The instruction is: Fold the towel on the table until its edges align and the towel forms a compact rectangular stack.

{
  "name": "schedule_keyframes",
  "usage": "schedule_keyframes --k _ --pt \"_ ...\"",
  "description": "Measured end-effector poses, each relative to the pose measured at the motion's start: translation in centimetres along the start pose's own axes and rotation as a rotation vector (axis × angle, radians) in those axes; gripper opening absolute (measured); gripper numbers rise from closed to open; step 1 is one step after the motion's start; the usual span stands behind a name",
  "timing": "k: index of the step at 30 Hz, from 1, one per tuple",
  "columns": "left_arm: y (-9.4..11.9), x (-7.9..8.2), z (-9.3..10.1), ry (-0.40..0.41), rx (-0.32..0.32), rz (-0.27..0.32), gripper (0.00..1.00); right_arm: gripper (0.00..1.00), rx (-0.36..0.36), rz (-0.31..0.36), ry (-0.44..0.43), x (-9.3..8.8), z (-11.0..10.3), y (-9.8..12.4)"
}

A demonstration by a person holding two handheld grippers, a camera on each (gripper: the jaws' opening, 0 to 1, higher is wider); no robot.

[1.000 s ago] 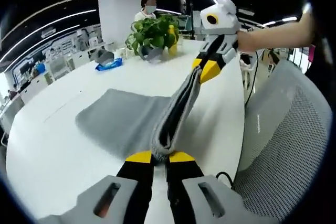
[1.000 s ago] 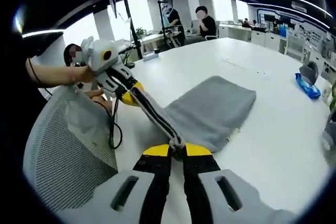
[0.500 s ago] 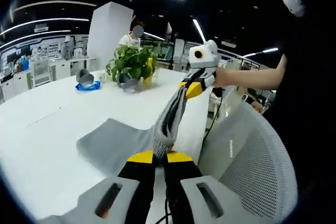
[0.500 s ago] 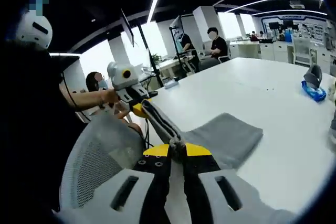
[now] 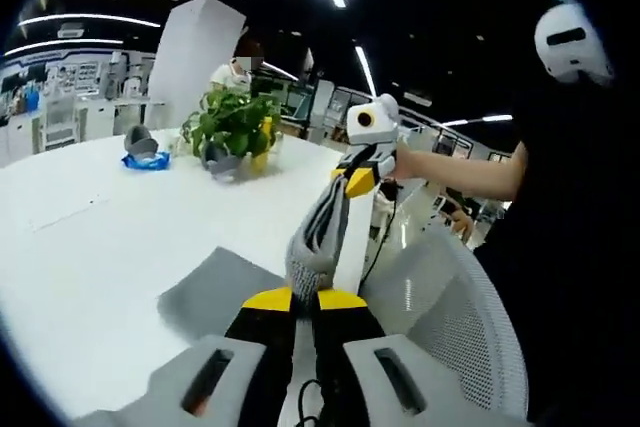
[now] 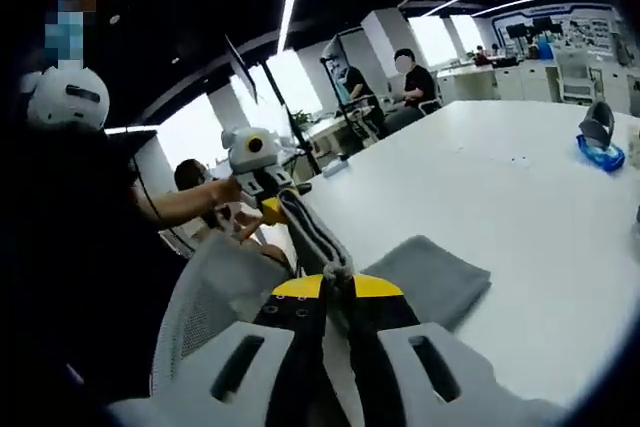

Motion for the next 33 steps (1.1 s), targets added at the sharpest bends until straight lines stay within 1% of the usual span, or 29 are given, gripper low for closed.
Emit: schedule_keyframes --k 1,5,6,7,8,10,11,12,14,15,16,18,20,22,23,24,25,26,27,28,29,30,31,32,33 --pt "-0.2 0.1 -1.0 0.039 -0.002 0.007 0.06 0.06 0.005 0.003 -0.020 0.1 0.5 0.1" --pt "-1.1 -0.2 -4.1 0.180 -0.019 0.033 0.06 0.06 0.059 0.021 -0.184 0.6 4.3 -0.9" --pt "-1.5 -0.5 -4.8 0.225 -0.021 0.028 0.05 0.06 0.063 0.000 -0.236 0.5 5.4 -1.1" --pt "-1.8 -0.6 -5.3 0.246 -0.026 0.028 0.05 0.06 0.071 0.001 -0.254 0.6 6.1 -1.5" --pt "-2.1 -1.0 -5.8 0.285 -0.032 0.017 0.05 0.06 0.083 -0.026 -0.310 0.4 7.0 -1.9" --pt "-2.7 -1.5 -6.5 0.331 -0.026 0.003 0.05 0.06 0.081 -0.053 -0.322 0.2 8.1 -2.4" --pt "-3.1 -1.9 -7.1 0.353 -0.026 -0.017 0.05 0.06 0.085 -0.081 -0.362 -0.2 8.8 -2.8" --pt "-3.3 -2.2 -7.7 0.356 -0.025 -0.021 0.05 0.06 0.086 -0.097 -0.380 -0.4 9.3 -3.0" --pt "-3.9 -2.9 -8.5 0.382 -0.021 -0.037 0.05 0.06 0.073 -0.112 -0.404 -0.9 10.6 -3.6" --pt "-4.4 -3.3 -9.0 0.418 -0.019 -0.038 0.05 0.06 0.067 -0.120 -0.439 -1.3 11.2 -3.9" --pt "-4.6 -3.6 -9.4 0.446 -0.008 -0.038 0.05 0.06 0.062 -0.120 -0.453 -1.6 11.8 -4.1" --pt "-5.1 -4.3 -10.1 0.476 0.001 -0.048 0.05 0.06 0.055 -0.132 -0.504 -2.3 12.8 -4.6" --pt "-5.6 -5.0 -10.9 0.505 0.032 -0.058 0.05 0.06 0.029 -0.125 -0.510 -2.9 13.9 -5.1" --pt "-6.2 -5.5 -11.6 0.528 0.063 -0.068 0.05 0.06 -0.004 -0.119 -0.513 -3.2 14.3 -5.6" --pt "-6.3 -5.6 -11.8 0.522 0.080 -0.075 0.06 0.06 -0.048 -0.115 -0.502 -3.4 14.8 -5.8" --pt "-6.6 -5.8 -12.0 0.497 0.115 -0.087 0.06 0.06 -0.085 -0.115 -0.476 -3.8 15.1 -6.2" --pt "-6.8 -5.9 -12.1 0.475 0.138 -0.108 0.06 0.06 -0.100 -0.119 -0.465 -3.9 15.2 -6.3" --pt "-7.1 -6.1 -12.3 0.433 0.185 -0.133 0.06 0.07 -0.146 -0.138 -0.422 -4.3 15.3 -6.6" --pt "-7.2 -6.1 -12.3 0.392 0.214 -0.157 0.06 0.07 -0.170 -0.144 -0.378 -4.4 15.1 -6.9" --pt "-7.4 -6.1 -12.2 0.342 0.242 -0.168 0.07 0.07 -0.193 -0.143 -0.337 -4.5 15.0 -7.2" --pt "-7.7 -5.9 -11.9 0.269 0.263 -0.185 0.07 0.07 -0.237 -0.150 -0.268 -4.5 14.8 -7.4" --pt "-7.9 -5.9 -11.9 0.220 0.288 -0.198 0.08 0.07 -0.277 -0.149 -0.205 -4.6 14.7 -7.5" --pt "-8.0 -5.8 -11.9 0.139 0.341 -0.209 0.11 0.08 -0.327 -0.165 -0.110 -4.6 14.5 -7.7" --pt "-8.1 -5.7 -11.9 0.075 0.377 -0.212 0.15 0.09 -0.362 -0.180 -0.038 -4.6 14.3 -7.8" --pt "-8.1 -5.6 -11.8 -0.010 0.423 -0.225 0.21 0.14 -0.428 -0.206 0.063 -4.7 14.0 -8.0"
Point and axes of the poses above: the point that each gripper's makers call its tool centre point, and the gripper's own axes: y roughly backward along the fingers, z roughly to its right, x roughly out of its top, the point moved 10 cm from there along y, roughly backward along the fingers, and after that the axes turned 3 degrees about -z, right-handed, at the moved point
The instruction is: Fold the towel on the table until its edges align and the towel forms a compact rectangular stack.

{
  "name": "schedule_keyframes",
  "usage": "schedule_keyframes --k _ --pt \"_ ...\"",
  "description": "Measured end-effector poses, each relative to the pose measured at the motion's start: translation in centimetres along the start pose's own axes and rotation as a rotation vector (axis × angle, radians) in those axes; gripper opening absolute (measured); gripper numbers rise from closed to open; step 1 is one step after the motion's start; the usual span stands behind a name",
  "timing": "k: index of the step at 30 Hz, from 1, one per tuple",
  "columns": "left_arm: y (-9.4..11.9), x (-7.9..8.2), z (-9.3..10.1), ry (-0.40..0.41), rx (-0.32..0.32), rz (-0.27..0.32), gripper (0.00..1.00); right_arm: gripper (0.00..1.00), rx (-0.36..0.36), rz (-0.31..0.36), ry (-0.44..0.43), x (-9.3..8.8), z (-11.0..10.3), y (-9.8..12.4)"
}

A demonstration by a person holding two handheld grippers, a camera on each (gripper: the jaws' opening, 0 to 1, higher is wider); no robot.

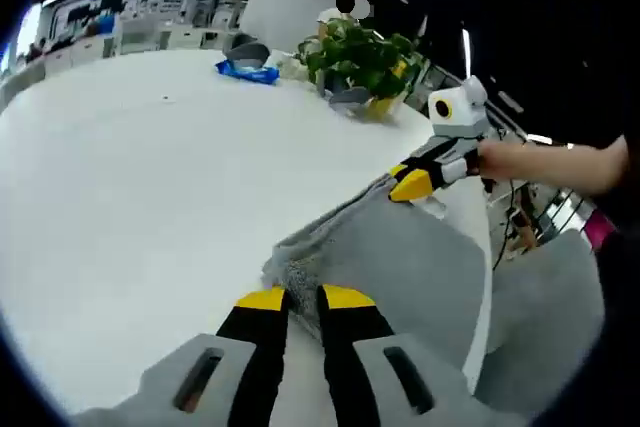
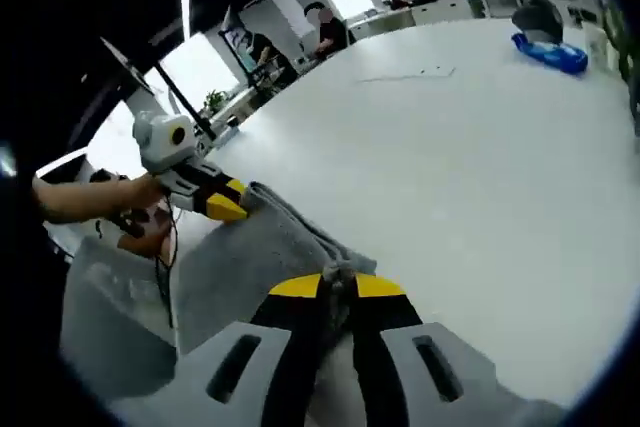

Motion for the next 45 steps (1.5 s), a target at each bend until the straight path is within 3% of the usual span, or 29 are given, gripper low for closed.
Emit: schedule_keyframes --k 3,4,6,7,9,11,14,16,19,21,22,23,24,27,29,35,42,45 --pt "0.3 0.1 0.2 -0.114 0.122 0.013 0.35 0.31 -0.194 -0.028 0.212 0.3 -0.6 0.2" --pt "0.4 0.2 0.3 -0.125 0.142 0.020 0.38 0.34 -0.230 -0.032 0.245 0.4 -0.8 0.3" --pt "0.8 0.3 0.7 -0.084 0.146 0.067 0.38 0.35 -0.272 -0.042 0.277 0.8 -1.6 0.6" --pt "1.2 0.5 1.2 0.008 0.089 0.124 0.38 0.35 -0.280 -0.025 0.284 1.1 -2.3 1.1" --pt "2.2 0.8 2.0 0.106 0.019 0.185 0.46 0.37 -0.260 0.043 0.266 1.5 -3.4 1.8" --pt "3.3 0.7 3.0 0.088 -0.021 0.194 0.51 0.40 -0.195 0.086 0.241 1.5 -5.0 2.7" --pt "4.9 -0.2 5.1 -0.027 -0.049 0.158 0.45 0.33 -0.134 -0.020 0.413 0.4 -8.1 3.9" --pt "5.2 -0.8 6.8 -0.067 -0.117 0.111 0.42 0.35 -0.076 -0.030 0.385 -0.6 -9.6 3.9" --pt "4.8 -1.8 7.8 -0.137 -0.139 0.016 0.41 0.38 -0.011 -0.093 0.324 -2.6 -10.8 3.3" --pt "4.1 -2.7 7.7 -0.224 -0.069 -0.077 0.39 0.34 -0.034 -0.141 0.295 -3.5 -10.5 2.9" --pt "3.8 -3.0 7.6 -0.230 -0.051 -0.100 0.41 0.36 -0.040 -0.140 0.277 -3.7 -10.5 2.8" --pt "3.3 -3.1 7.8 -0.196 -0.074 -0.092 0.41 0.38 -0.039 -0.132 0.232 -4.0 -10.5 2.4" --pt "3.2 -3.1 7.8 -0.179 -0.071 -0.097 0.41 0.37 -0.031 -0.133 0.248 -4.1 -10.3 2.1" --pt "2.9 -2.9 7.9 -0.252 -0.049 -0.120 0.41 0.37 -0.038 -0.104 0.220 -4.4 -10.1 1.6" --pt "2.7 -2.8 7.8 -0.248 -0.049 -0.123 0.41 0.36 -0.034 -0.094 0.201 -4.3 -9.9 1.6" --pt "1.3 -1.9 5.2 -0.224 -0.058 -0.082 0.41 0.36 -0.041 -0.079 0.183 -2.9 -7.8 0.6" --pt "-0.9 0.6 1.7 -0.225 -0.073 -0.111 0.41 0.36 -0.041 -0.117 0.188 0.0 -4.5 -1.4" --pt "-1.6 1.2 0.7 -0.253 -0.073 -0.110 0.41 0.36 -0.041 -0.119 0.152 0.8 -3.5 -1.8"
Point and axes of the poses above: the point that each gripper's makers call its tool centre point, and the gripper's own axes: y roughly backward along the fingers, z roughly to its right, x roughly out of its top, the point moved 10 cm from there along y, roughly backward along the fingers, and after that the axes turned 3 degrees about -z, right-handed, at the moved point
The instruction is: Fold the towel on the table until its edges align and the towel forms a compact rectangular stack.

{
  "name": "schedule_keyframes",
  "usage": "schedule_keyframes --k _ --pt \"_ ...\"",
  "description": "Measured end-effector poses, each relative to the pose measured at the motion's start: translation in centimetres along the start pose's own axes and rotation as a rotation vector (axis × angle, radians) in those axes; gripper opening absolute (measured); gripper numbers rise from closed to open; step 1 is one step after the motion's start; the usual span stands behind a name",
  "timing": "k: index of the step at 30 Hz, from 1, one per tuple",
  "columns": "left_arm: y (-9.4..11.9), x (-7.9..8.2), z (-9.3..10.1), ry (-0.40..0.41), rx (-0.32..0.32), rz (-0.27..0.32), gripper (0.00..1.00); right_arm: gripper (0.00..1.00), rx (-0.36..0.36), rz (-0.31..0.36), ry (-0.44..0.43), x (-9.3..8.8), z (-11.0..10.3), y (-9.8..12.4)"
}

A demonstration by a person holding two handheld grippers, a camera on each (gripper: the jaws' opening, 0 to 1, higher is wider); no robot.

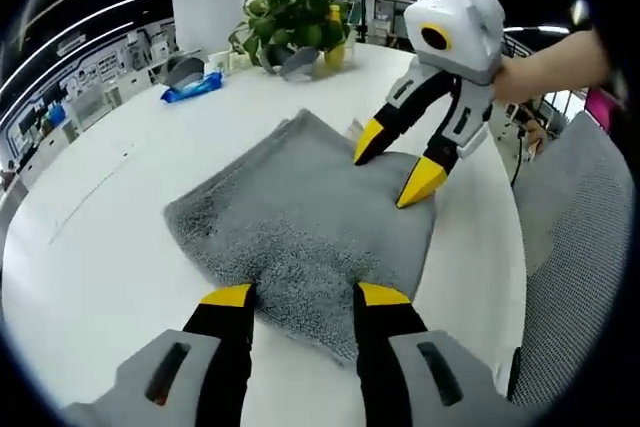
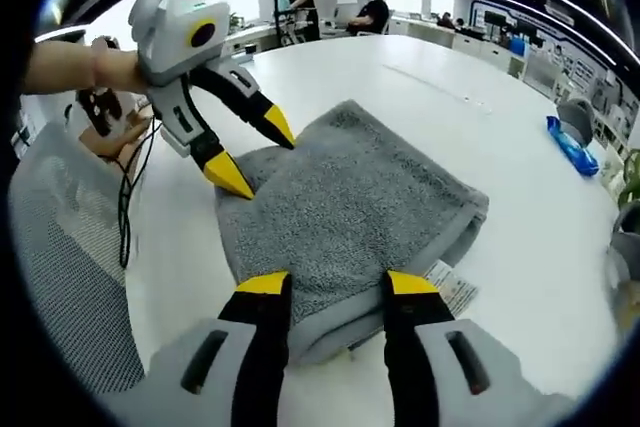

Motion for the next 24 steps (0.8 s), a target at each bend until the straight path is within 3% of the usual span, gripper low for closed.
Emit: schedule_keyframes --k 7,9,15,17,18,19,22,24 --pt "-0.9 0.7 -2.2 0.011 0.000 0.022 0.41 0.35 -0.020 0.001 -0.021 1.2 2.1 -1.0" --pt "-1.0 1.0 -2.2 0.017 0.013 0.008 0.40 0.34 -0.030 0.023 -0.073 1.4 2.4 -1.3" --pt "-0.5 0.6 -1.7 0.042 0.047 0.037 0.40 0.35 -0.063 0.038 -0.039 1.2 2.0 -1.0" --pt "0.3 0.9 -1.2 -0.042 0.084 0.091 0.41 0.35 -0.060 0.057 -0.035 1.1 1.8 -0.1" --pt "1.2 0.9 -0.8 -0.035 0.107 0.124 0.42 0.34 -0.070 0.094 -0.037 1.1 1.6 0.7" --pt "2.1 0.8 -0.5 0.000 0.116 0.146 0.47 0.33 -0.075 0.126 -0.059 1.0 1.3 1.4" --pt "5.6 0.3 0.8 0.112 0.142 0.288 0.69 0.33 -0.072 0.248 -0.058 0.2 -0.3 4.6" --pt "8.5 -0.6 1.6 0.131 0.197 0.314 0.70 0.42 -0.071 0.292 -0.089 -0.9 -1.6 6.7"
Point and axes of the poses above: the point that each gripper's makers call its tool centre point, and the gripper's own axes: y roughly backward along the fingers, z roughly to its right, x roughly out of its top, the point moved 10 cm from there along y, roughly backward along the fingers, and after that the axes turned 3 degrees about -z, right-handed, at the moved point
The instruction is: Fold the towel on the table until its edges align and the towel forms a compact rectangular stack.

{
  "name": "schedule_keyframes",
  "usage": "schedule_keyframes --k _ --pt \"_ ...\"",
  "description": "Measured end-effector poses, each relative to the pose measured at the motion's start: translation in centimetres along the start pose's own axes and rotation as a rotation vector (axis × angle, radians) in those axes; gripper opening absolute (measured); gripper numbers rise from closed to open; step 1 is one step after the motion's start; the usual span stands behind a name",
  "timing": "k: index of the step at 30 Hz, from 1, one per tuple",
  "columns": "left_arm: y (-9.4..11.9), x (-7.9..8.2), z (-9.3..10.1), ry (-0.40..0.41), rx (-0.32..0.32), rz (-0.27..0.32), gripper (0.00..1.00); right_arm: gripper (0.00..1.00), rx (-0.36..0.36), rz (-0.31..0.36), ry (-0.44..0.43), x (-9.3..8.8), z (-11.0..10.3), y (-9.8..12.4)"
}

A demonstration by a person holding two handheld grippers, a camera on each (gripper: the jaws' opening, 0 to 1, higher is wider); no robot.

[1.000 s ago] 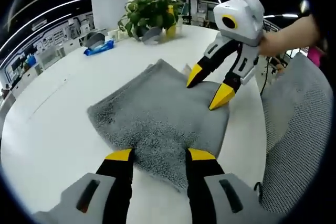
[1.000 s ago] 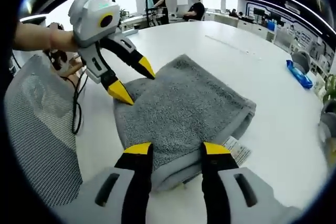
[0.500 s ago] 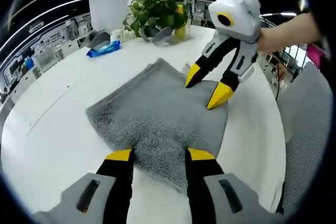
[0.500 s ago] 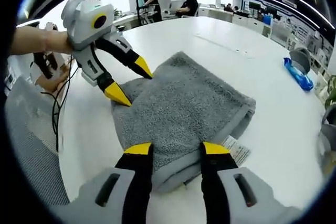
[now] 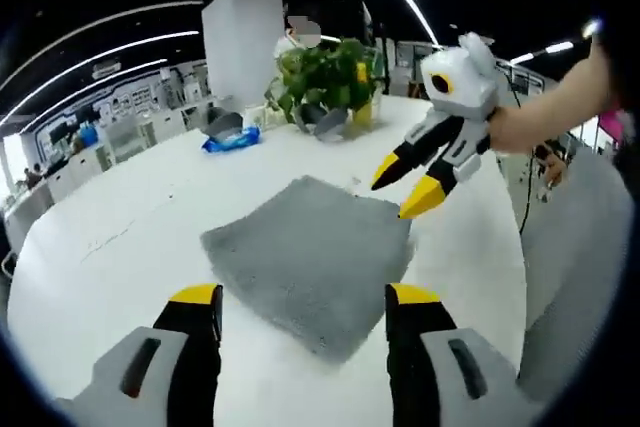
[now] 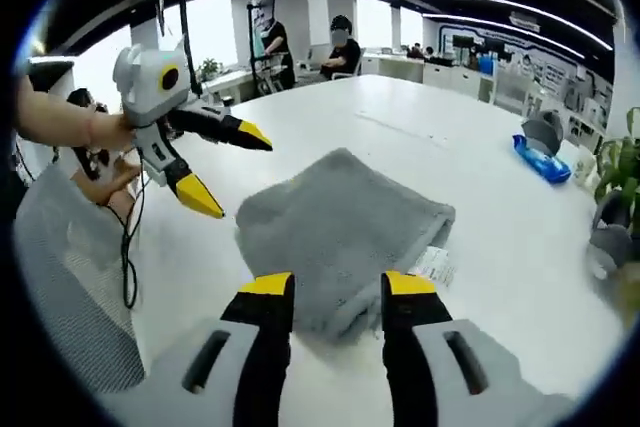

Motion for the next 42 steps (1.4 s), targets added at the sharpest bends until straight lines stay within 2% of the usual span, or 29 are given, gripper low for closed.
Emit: schedule_keyframes --k 3,6,8,9,10,11,12,13,14,15,17,18,21,22,24,29,33,36,42 --pt "4.1 0.2 0.2 0.088 0.090 0.084 0.72 0.60 -0.031 0.046 -0.011 -0.7 -1.5 3.1" --pt "7.4 0.0 1.0 0.164 0.144 0.174 0.80 0.82 -0.090 0.113 0.038 -1.1 -2.8 5.6" --pt "9.3 -0.4 2.0 0.195 0.176 0.206 0.87 0.99 -0.143 0.144 0.024 -1.4 -3.6 7.2" --pt "9.9 -0.6 2.5 0.210 0.186 0.221 0.91 0.98 -0.184 0.171 0.010 -1.4 -3.6 7.8" --pt "10.4 -0.8 3.0 0.228 0.194 0.234 0.97 0.99 -0.168 0.159 -0.007 -1.6 -4.0 8.4" --pt "11.0 -1.1 3.9 0.261 0.198 0.248 0.99 0.99 -0.204 0.184 -0.042 -1.7 -4.3 9.1" --pt "11.4 -1.3 4.5 0.266 0.192 0.245 0.99 0.99 -0.219 0.188 -0.068 -1.9 -4.6 9.8" --pt "11.9 -1.4 5.2 0.286 0.159 0.232 1.00 0.99 -0.212 0.189 -0.068 -2.0 -4.7 10.1" --pt "12.2 -1.4 5.4 0.288 0.171 0.240 0.99 0.99 -0.200 0.163 -0.062 -1.7 -4.7 10.4" --pt "12.7 -1.2 5.9 0.284 0.173 0.254 1.00 0.99 -0.250 0.181 -0.059 -1.4 -4.7 11.0" --pt "13.1 -0.7 6.4 0.270 0.183 0.327 1.00 0.99 -0.273 0.230 -0.090 -1.2 -5.2 11.8" --pt "13.2 -0.6 6.5 0.275 0.186 0.343 1.00 0.99 -0.272 0.252 -0.111 -1.2 -5.3 12.0" --pt "13.1 -0.6 6.9 0.234 0.205 0.324 1.00 0.99 -0.274 0.258 -0.149 -2.1 -5.4 12.2" --pt "12.9 -0.7 7.0 0.205 0.211 0.304 1.00 0.99 -0.271 0.245 -0.162 -2.3 -5.4 12.2" --pt "12.6 -0.6 7.1 0.196 0.201 0.281 1.00 0.98 -0.272 0.204 -0.191 -2.9 -5.3 12.1" --pt "12.6 -0.1 7.8 0.177 0.156 0.307 1.00 0.97 -0.257 0.222 -0.187 -2.9 -5.5 12.0" --pt "12.5 -0.3 7.9 0.144 0.160 0.275 1.00 0.97 -0.255 0.204 -0.194 -3.4 -5.3 12.0" --pt "12.5 -0.7 7.5 0.150 0.161 0.263 1.00 0.95 -0.245 0.204 -0.199 -3.5 -5.3 12.0" --pt "12.7 -0.9 7.1 0.181 0.170 0.281 1.00 0.95 -0.234 0.189 -0.193 -3.7 -5.2 11.8"
Point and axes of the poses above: the point that each gripper's makers call its tool centre point, and the gripper's own axes: y roughly backward along the fingers, z roughly to its right, x roughly out of its top, the point moved 10 cm from there along y, roughly backward along the fingers, and after that the axes turned 3 degrees about -z, right-handed, at the moved point
